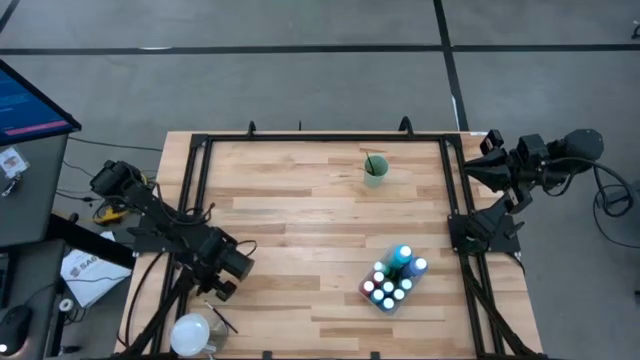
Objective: Pick & Place Paint Supplies
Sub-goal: Put the black paint brush into the green cup
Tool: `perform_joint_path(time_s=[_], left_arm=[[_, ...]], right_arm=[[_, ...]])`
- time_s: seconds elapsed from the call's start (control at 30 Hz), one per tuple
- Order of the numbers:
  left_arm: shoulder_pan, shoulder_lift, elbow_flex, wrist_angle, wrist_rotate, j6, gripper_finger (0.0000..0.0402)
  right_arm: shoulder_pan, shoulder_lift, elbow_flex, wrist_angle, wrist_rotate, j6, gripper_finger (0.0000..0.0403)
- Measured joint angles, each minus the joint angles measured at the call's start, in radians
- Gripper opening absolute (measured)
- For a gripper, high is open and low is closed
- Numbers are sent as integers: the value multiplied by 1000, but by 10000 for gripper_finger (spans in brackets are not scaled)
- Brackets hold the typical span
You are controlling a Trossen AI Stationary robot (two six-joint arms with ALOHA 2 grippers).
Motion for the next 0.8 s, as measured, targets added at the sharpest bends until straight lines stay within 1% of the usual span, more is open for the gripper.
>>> perform_joint_path(time_s=[0.2,0.33,0.5,0.67,0.73,0.8], left_arm=[[-92,1,0,184,-35,-127,0],[-135,8,0,190,-46,-141,0],[-125,8,-6,199,-127,-138,0],[-91,-26,-9,336,-248,-73,0],[-80,-64,-9,420,-324,-30,0],[-72,-123,-9,478,-422,12,0]], right_arm=[[0,0,0,3,0,-1,49],[0,0,0,-7,0,-2,49],[0,0,0,-8,0,-13,49],[0,0,0,-8,0,-15,49],[0,0,0,-8,0,-15,49],[0,0,0,-8,0,-15,49]])
